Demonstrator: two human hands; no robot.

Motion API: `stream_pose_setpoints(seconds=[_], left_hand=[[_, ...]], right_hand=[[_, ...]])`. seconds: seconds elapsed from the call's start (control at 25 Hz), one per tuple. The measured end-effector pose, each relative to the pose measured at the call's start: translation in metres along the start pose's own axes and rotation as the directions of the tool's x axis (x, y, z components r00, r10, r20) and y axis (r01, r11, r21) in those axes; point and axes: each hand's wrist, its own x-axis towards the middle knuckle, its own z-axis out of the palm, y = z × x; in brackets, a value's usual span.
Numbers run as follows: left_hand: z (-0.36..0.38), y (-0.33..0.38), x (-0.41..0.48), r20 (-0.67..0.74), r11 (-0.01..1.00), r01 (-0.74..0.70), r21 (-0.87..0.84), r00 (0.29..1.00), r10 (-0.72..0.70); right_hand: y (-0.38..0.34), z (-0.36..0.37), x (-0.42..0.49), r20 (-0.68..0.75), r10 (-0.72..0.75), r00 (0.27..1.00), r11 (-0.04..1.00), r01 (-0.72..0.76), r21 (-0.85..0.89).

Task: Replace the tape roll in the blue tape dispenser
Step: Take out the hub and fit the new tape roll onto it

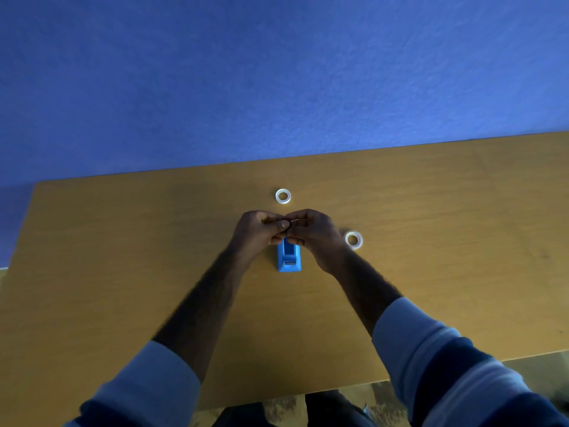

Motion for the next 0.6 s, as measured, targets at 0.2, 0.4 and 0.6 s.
stream_pose_setpoints(seconds=[0.2,0.4,0.6], left_hand=[[0.007,0.001,-0.005,-0.029,0.997,-0.014,-0.081,1.000,0.011],[0.004,0.002,-0.009,-0.049,0.993,-0.098,-0.073,0.994,0.094],[0.001,0.002,-0.009,-0.061,0.989,-0.139,-0.050,0.989,0.136]], right_hand=[[-0.005,-0.018,-0.002,-0.053,-0.030,0.998,0.987,0.021,-0.159],[0.006,-0.067,0.002,-0.379,-0.271,0.885,0.631,-0.134,-0.764],[0.025,-0.090,-0.004,-0.303,-0.158,0.940,0.265,-0.255,-0.930]])
